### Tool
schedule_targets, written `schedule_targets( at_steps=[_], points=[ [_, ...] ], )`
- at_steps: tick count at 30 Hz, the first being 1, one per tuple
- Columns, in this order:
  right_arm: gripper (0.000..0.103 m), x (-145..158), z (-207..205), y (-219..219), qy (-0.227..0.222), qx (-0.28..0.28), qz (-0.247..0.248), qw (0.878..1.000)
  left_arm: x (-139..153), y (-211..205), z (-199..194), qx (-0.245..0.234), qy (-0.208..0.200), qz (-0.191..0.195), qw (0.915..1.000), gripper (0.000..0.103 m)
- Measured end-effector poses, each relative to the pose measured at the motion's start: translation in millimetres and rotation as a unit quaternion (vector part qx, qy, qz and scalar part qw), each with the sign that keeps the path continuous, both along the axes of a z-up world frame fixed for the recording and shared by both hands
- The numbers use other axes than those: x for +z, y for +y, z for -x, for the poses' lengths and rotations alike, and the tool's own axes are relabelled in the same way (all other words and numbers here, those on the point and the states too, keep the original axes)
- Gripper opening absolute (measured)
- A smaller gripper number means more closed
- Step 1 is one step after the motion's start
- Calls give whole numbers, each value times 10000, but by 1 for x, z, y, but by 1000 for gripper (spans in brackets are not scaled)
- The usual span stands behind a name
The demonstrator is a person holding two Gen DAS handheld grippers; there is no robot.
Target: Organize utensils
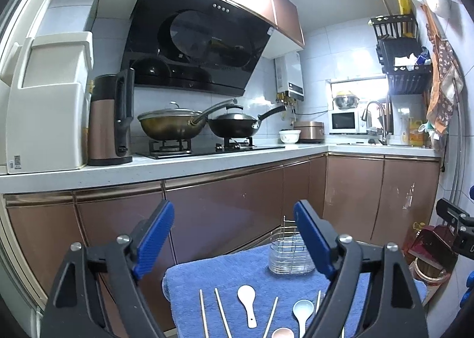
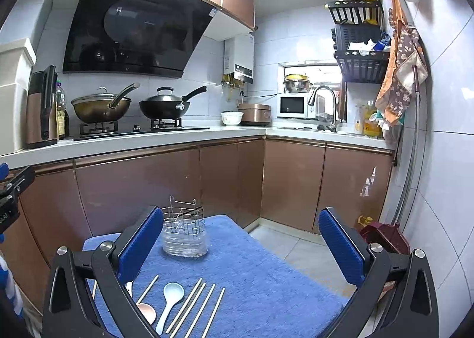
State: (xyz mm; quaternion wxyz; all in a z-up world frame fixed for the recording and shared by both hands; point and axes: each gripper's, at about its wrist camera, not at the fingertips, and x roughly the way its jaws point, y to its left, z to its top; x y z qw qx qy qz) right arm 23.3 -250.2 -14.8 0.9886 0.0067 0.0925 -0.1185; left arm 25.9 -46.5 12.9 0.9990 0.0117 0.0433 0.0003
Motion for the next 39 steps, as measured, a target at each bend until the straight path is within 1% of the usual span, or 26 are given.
schedule_targets(
  at_steps=[11, 24, 28, 30, 33, 35, 36, 38, 39],
  points=[
    [103, 5, -27, -5, 24, 114, 16, 9999, -11, 2, -38, 1, 232, 100, 9997, 82],
    [103, -4, -72, -7, 293, 300, 33, 9991, -20, 15, -81, 29, 436, 344, 9985, 82],
    [103, -8, -82, -9, 423, 367, 63, 9984, -29, 20, -94, -42, 631, 424, 9971, 82],
    [103, -13, -86, -13, 534, 407, 34, 9977, -35, 22, -100, -87, 823, 413, 9957, 82],
    [101, -25, -94, -20, 755, 487, -106, 9959, -48, 25, -111, -373, 1296, 511, 9895, 82],
    [97, -38, -104, -28, 1050, 556, -294, 9925, -59, 25, -123, -643, 1662, 598, 9822, 82],
    [95, -47, -109, -33, 1255, 615, -436, 9892, -67, 23, -129, -808, 1886, 642, 9766, 82],
    [86, -65, -119, -42, 1609, 716, -703, 9819, -82, 17, -141, -1096, 2342, 731, 9632, 82],
    [83, -73, -123, -46, 1753, 770, -823, 9780, -89, 13, -147, -1232, 2549, 743, 9562, 81]
  ],
)
